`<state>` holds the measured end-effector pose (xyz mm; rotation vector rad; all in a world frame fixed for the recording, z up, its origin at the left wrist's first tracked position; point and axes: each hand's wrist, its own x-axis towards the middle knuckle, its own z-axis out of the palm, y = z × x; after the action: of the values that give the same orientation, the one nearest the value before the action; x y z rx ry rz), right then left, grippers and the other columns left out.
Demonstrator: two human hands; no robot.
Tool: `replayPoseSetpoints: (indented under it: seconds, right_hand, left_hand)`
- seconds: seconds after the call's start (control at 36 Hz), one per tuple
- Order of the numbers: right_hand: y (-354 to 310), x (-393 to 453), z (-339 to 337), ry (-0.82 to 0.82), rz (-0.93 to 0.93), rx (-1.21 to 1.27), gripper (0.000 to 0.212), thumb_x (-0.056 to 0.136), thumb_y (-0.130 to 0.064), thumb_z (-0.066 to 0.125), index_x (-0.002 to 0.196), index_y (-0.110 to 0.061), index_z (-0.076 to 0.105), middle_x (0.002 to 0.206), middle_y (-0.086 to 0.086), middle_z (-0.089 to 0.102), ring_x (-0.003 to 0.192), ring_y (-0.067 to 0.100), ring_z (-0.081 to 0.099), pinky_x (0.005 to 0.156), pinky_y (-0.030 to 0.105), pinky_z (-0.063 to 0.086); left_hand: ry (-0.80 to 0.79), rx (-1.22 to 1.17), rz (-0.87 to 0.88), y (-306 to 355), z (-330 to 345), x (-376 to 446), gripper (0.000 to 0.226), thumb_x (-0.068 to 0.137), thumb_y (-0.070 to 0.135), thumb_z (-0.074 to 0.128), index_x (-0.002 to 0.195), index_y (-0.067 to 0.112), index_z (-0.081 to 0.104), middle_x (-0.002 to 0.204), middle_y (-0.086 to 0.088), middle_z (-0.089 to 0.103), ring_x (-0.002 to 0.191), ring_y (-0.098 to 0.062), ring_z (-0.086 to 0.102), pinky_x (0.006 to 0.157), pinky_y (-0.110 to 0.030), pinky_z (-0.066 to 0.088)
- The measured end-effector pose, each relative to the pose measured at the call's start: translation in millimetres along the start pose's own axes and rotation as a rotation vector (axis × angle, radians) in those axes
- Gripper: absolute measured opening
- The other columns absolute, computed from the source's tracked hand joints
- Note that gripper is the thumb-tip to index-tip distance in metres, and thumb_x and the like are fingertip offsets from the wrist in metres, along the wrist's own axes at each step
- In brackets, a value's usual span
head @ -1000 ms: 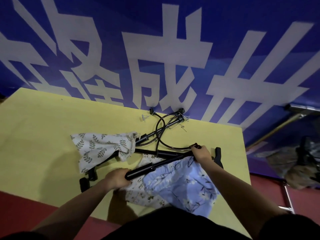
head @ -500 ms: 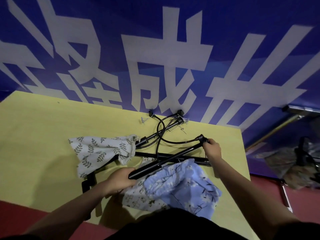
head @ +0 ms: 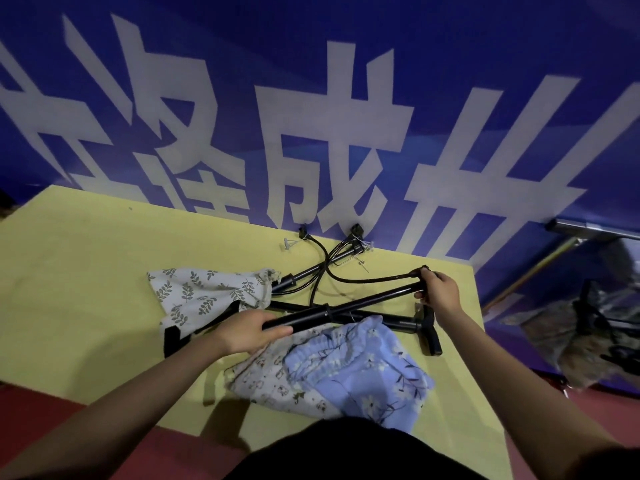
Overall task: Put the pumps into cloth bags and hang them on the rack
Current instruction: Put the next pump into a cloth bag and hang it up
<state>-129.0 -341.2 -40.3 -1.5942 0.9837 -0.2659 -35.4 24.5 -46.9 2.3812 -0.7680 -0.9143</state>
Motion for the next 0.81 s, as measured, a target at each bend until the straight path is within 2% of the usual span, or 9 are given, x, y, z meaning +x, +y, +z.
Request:
replayPoseSetpoints:
  seconds: [0.08,0.17,0.22,0.31,0.42,0.47,0.56,0.64,0.81]
  right_hand:
    - [-1,-9,2,-0.016,-0.010,-0.003,0.029,0.100,-0.025,0.048,0.105,-0.005,0.068,0.076,0.008,0.060,0.055,0.016,0.056,0.049,0.025,0.039]
    - [-1,-18,9,-0.031,-0.022,0.012,0.024,0.100,-0.022,0.047,0.101,-0.006,0.065,0.073,0.011,0.058,0.041,0.005,0.053,0.042,0.019,0.037]
    - [0,-22,14,-0.048,-0.016,0.028,0.025,0.100,-0.021,0.048,0.102,-0.004,0.066,0.072,0.010,0.058,0.047,0.012,0.056,0.047,0.023,0.039]
    - [1,-27,20,-0.078,-0.008,0.029,0.025,0.099,-0.021,0.049,0.102,-0.005,0.067,0.070,0.010,0.059,0.056,0.019,0.056,0.054,0.028,0.040]
    - [0,-35,28,-0.109,-0.017,0.029,0.023,0.099,-0.020,0.049,0.100,-0.006,0.066,0.066,0.011,0.057,0.050,0.015,0.053,0.051,0.026,0.039]
    - [-1,-38,33,-0.127,-0.023,0.023,0.023,0.099,-0.022,0.049,0.100,-0.007,0.066,0.062,0.011,0.058,0.053,0.018,0.052,0.054,0.028,0.039]
    - [-3,-45,41,-0.150,-0.037,0.033,0.023,0.099,-0.023,0.049,0.101,-0.007,0.066,0.063,0.010,0.058,0.056,0.019,0.053,0.056,0.028,0.039]
    - [-6,-52,48,-0.167,-0.050,0.051,0.023,0.100,-0.022,0.048,0.102,-0.007,0.065,0.062,0.011,0.057,0.056,0.020,0.051,0.053,0.029,0.037]
    - [-5,-63,54,-0.279,-0.071,0.092,0.025,0.103,-0.020,0.043,0.104,-0.009,0.064,0.077,0.009,0.063,0.058,0.015,0.063,0.051,0.020,0.048]
  left_hand:
    - [0.023,0.022,0.010,8,1,-4,0.045,0.076,0.079,0.042,0.090,0.041,0.060,0.063,0.006,0.057,0.051,-0.007,0.056,0.054,-0.026,0.045]
    - [0.024,0.040,0.006,16,5,-8,0.035,0.085,0.069,0.046,0.090,0.037,0.060,0.064,0.005,0.056,0.052,-0.008,0.057,0.054,-0.026,0.043]
    - [0.032,0.047,0.004,21,7,-11,0.025,0.090,0.062,0.047,0.085,0.040,0.057,0.066,0.006,0.057,0.054,-0.007,0.057,0.055,-0.026,0.042]
    - [0.032,0.060,-0.012,25,10,-15,0.024,0.092,0.059,0.047,0.078,0.040,0.050,0.064,0.007,0.056,0.052,-0.008,0.058,0.052,-0.023,0.042]
    - [0.031,0.060,-0.014,25,14,-16,0.022,0.092,0.060,0.045,0.081,0.042,0.050,0.067,0.004,0.060,0.054,-0.010,0.060,0.055,-0.027,0.046]
    - [0.050,0.056,-0.027,24,15,-17,0.024,0.093,0.061,0.040,0.082,0.043,0.051,0.072,-0.001,0.065,0.053,-0.010,0.060,0.059,-0.029,0.049]
    - [0.096,0.082,-0.053,25,14,-18,0.045,0.095,0.062,0.029,0.093,0.030,0.061,0.078,-0.007,0.069,0.052,-0.011,0.062,0.068,-0.032,0.051]
    - [0.118,0.090,-0.048,27,10,-18,0.063,0.095,0.063,0.024,0.106,0.016,0.064,0.077,-0.010,0.068,0.056,-0.016,0.063,0.067,-0.030,0.049]
    - [0.133,0.125,-0.030,35,6,-16,0.064,0.096,0.062,0.026,0.110,0.013,0.065,0.074,-0.007,0.066,0.055,-0.011,0.063,0.060,-0.025,0.046]
